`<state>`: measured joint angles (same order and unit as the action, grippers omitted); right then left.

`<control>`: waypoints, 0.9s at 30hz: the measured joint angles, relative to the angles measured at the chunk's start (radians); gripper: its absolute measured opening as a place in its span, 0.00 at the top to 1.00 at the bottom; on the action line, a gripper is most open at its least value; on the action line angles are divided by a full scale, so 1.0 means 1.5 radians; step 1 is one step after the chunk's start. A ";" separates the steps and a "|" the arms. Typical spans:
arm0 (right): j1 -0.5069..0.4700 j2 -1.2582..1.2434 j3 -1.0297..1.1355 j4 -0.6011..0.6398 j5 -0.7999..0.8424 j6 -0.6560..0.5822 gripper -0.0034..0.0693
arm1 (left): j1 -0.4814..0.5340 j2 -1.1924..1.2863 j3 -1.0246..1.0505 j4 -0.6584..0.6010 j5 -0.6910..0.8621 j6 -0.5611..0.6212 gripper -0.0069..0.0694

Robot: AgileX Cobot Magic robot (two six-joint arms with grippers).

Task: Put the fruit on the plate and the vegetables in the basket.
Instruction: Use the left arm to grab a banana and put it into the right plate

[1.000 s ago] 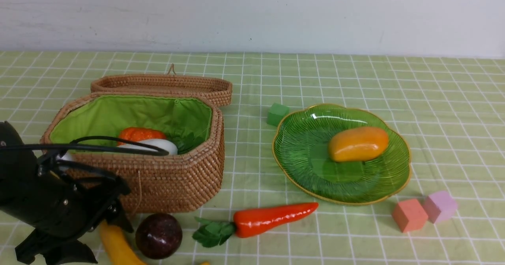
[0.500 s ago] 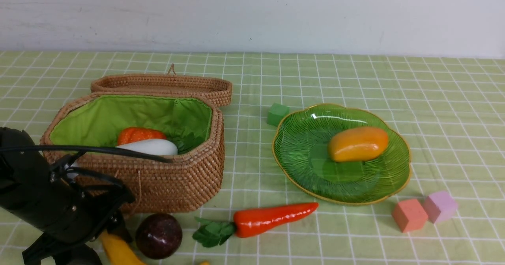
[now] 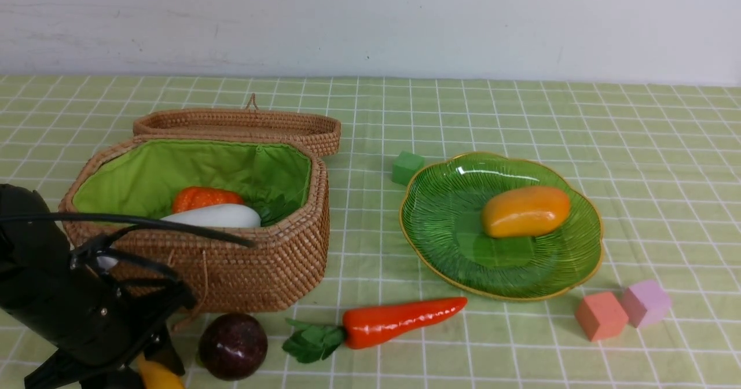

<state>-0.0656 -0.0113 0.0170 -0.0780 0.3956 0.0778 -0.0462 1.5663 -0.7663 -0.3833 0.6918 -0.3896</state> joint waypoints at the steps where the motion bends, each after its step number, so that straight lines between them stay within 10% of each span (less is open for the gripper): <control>1: 0.000 0.000 0.000 0.000 0.000 0.000 0.62 | 0.000 -0.007 0.000 0.000 0.004 0.000 0.52; 18: 0.000 0.000 0.000 0.000 0.000 0.000 0.62 | 0.000 -0.201 -0.013 0.062 0.153 0.001 0.52; 27: 0.000 0.000 0.000 0.000 0.000 0.000 0.62 | -0.046 -0.187 -0.262 0.007 0.206 0.057 0.52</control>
<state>-0.0656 -0.0113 0.0170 -0.0780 0.3956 0.0778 -0.1157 1.2854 -1.1600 -0.3729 1.0012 -0.3038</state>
